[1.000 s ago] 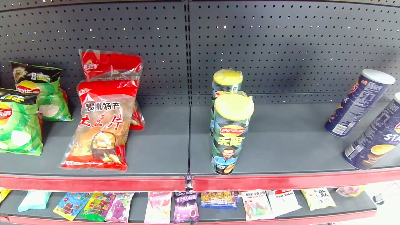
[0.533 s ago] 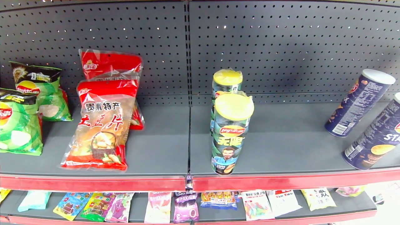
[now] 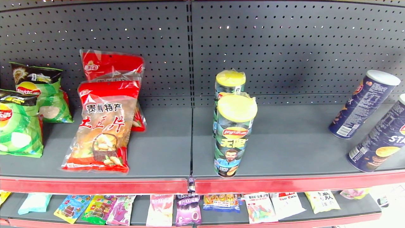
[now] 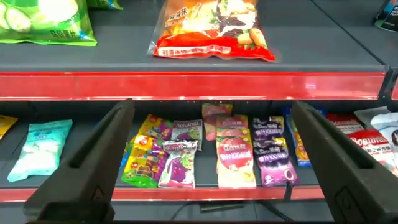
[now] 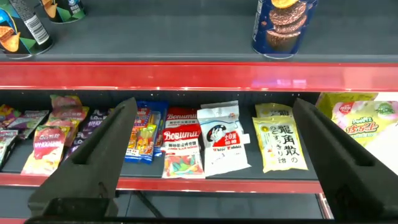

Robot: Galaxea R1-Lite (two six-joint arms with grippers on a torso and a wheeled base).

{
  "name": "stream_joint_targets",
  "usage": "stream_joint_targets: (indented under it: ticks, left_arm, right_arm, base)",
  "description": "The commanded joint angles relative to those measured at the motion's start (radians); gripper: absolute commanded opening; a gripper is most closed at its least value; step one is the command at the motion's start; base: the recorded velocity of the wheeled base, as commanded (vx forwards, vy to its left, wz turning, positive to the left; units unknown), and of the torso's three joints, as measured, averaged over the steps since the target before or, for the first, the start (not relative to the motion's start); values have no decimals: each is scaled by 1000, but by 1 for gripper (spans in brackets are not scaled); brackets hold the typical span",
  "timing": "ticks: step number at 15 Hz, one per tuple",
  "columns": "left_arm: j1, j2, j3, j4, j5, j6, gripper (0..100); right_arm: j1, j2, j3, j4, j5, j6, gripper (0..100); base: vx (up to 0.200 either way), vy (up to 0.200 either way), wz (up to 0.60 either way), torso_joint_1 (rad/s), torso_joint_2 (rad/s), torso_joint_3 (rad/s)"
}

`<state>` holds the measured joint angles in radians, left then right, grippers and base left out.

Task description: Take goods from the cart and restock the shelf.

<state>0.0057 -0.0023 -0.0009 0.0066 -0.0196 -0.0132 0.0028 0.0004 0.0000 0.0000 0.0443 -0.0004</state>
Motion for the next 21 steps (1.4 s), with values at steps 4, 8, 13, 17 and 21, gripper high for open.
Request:
stream_joint_targets:
  ticks: [4, 8, 13, 17, 21]
  left_arm:
    - [0, 2, 1, 0, 0, -1, 100]
    - [0, 2, 1, 0, 0, -1, 100]
    - [0, 2, -1, 0, 0, -1, 100]
    - [0, 2, 1, 0, 0, -1, 100]
    - [0, 2, -1, 0, 0, -1, 100]
  right_arm:
    - [0, 1, 0, 0, 0, -1, 100]
    - [0, 1, 0, 0, 0, 0, 100]
    - [0, 1, 0, 0, 0, 0, 100]
    - [0, 1, 0, 0, 0, 0, 100]
    - [0, 1, 0, 0, 0, 0, 100]
  base:
    - [0, 0, 0, 0, 0, 0]
    - [0, 0, 0, 0, 0, 0]
    - [0, 0, 0, 0, 0, 0]
    - [0, 0, 0, 0, 0, 0]
    - [0, 0, 0, 0, 0, 0]
